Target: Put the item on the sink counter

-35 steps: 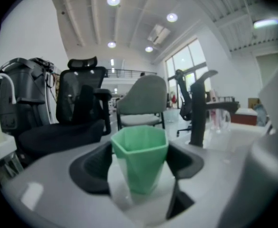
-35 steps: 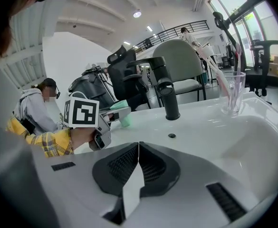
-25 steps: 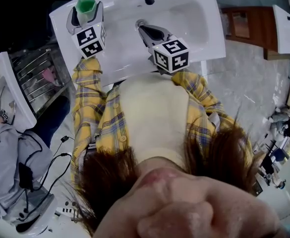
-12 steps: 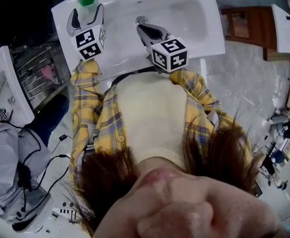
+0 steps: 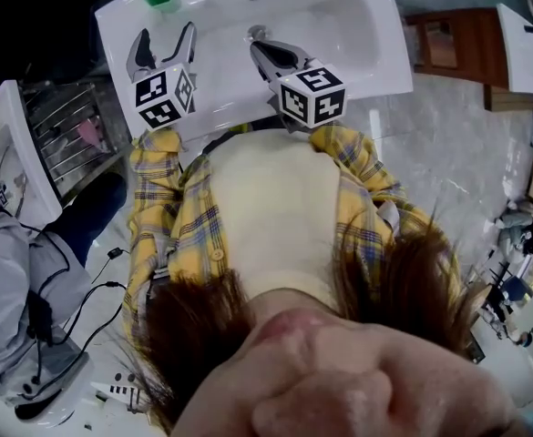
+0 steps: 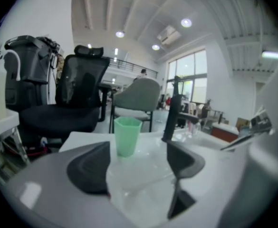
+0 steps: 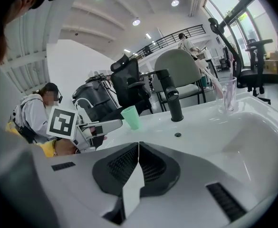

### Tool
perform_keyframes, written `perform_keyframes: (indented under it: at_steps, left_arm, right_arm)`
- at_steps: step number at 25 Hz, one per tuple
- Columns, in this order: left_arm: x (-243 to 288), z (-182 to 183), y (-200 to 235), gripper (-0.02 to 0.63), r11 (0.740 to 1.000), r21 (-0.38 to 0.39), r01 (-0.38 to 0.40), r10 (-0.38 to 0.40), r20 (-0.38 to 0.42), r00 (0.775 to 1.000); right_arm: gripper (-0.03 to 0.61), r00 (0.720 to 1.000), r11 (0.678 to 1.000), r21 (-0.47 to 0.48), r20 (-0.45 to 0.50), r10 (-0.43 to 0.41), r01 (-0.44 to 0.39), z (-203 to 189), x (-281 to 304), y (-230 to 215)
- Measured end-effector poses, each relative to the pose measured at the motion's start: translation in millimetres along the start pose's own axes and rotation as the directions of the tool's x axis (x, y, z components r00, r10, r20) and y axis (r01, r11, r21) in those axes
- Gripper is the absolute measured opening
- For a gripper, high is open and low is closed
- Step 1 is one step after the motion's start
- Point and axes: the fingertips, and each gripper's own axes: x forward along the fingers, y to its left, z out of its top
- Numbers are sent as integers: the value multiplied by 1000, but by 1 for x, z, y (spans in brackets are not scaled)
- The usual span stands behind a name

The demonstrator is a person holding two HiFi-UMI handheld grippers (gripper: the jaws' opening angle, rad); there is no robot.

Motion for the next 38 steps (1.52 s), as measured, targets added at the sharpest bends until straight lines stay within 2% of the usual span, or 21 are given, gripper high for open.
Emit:
perform_keyframes:
  at_steps: [3,8,15,19,21,24,29,33,38]
  left_arm:
    - [-11,1,-8,359,999,-16,43,-43,4,999]
    - [-29,3,-28,341,992,87,95,-96,5,995]
    - [-46,5,-48,241,983,95,154,-154,-8,988]
    - [-53,7,-50,205,985,48,168,-168,3,986]
    - [-56,7,-48,159,986,24,165,-166,14,986]
    - [-59,6,-48,126,985,-4,172,-172,19,985]
    - [-60,-5,-51,37,986,-5,165,-165,-15,986]
    - [-60,-6,-52,8,987,-8,159,-159,-28,987]
    - [-59,-9,-54,6,987,-9,160,-160,-45,986]
  right_arm:
    - [14,1000,1000,-3,4,1,-1,1,1,1]
    - [15,1000,1000,-17,12,2,-2,5,0,4]
    - [14,1000,1000,-29,14,3,-3,7,1,7]
    - [15,1000,999,-35,16,5,-4,9,1,9]
    - [15,1000,999,-38,18,5,-4,9,2,11]
    - [15,1000,999,-42,23,2,-1,9,1,12]
    - [14,1000,998,-58,21,5,-4,9,1,15]
    - [14,1000,997,-78,25,0,2,10,-2,16]
    - [14,1000,994,-108,29,-2,5,12,-4,17]
